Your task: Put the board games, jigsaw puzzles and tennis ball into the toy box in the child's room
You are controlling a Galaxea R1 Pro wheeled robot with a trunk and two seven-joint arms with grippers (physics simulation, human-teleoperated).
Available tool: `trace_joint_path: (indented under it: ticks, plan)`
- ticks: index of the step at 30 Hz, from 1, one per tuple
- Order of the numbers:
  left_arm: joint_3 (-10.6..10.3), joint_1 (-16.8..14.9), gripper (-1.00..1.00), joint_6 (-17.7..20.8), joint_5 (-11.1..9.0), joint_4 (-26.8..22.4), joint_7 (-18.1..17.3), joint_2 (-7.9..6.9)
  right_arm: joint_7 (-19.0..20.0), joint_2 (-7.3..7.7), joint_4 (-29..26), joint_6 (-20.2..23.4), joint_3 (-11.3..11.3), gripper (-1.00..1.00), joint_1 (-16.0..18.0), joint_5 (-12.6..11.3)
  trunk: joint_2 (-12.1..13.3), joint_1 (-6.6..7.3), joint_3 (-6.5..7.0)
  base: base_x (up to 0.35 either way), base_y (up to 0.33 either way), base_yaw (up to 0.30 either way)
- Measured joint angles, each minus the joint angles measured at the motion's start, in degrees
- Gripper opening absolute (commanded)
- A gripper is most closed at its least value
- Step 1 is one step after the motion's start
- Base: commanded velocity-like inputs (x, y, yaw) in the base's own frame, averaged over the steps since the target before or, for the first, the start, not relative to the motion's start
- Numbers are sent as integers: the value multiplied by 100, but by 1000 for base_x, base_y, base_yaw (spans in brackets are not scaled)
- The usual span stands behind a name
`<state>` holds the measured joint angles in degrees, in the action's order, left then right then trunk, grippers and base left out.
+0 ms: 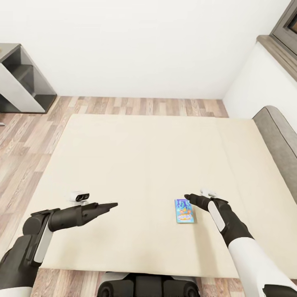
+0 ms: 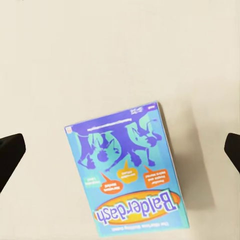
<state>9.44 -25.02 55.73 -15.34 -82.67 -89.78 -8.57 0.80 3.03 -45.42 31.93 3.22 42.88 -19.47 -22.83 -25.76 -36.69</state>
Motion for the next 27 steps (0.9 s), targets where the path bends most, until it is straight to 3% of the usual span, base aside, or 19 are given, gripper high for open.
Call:
trace_joint_path:
  ticks: [2, 5, 9, 13, 20, 22, 27]
  plan:
    - [-213, 0, 100, -2, 5, -6, 0, 92, 0, 0, -7, 1, 0, 100, 0, 0, 0, 0, -19, 0, 0, 0]
    - [-354, 0, 100, -5, 9, -27, -1, 102, -1, 4, -11, 1, 0, 100, -1, 0, 0, 0, -47, 0, 0, 0]
    - [-309, 11, 100, -6, -22, -88, -1, -18, 1, 5, -12, 1, 0, 100, -1, 0, 0, 0, -85, 0, 0, 0]
    - [-322, 18, 100, -2, -39, -120, -1, -32, 0, 0, -12, -3, -4, 100, -1, 0, 0, 0, -123, 0, 0, 0]
    - [-575, 25, 100, -6, -44, -140, -1, -60, 5, -2, -13, -7, -9, 100, -1, -1, 0, 0, -189, 0, 0, 0]
    - [-576, 26, 100, -7, -42, -141, -1, -82, 5, -3, -13, -8, -9, 100, -1, -1, 0, 0, -208, 0, 0, 0]
    - [-306, 26, 100, -8, -48, -136, -1, -171, 7, -3, -13, -12, -9, 100, -1, -1, 0, 0, -256, 0, 0, 0]
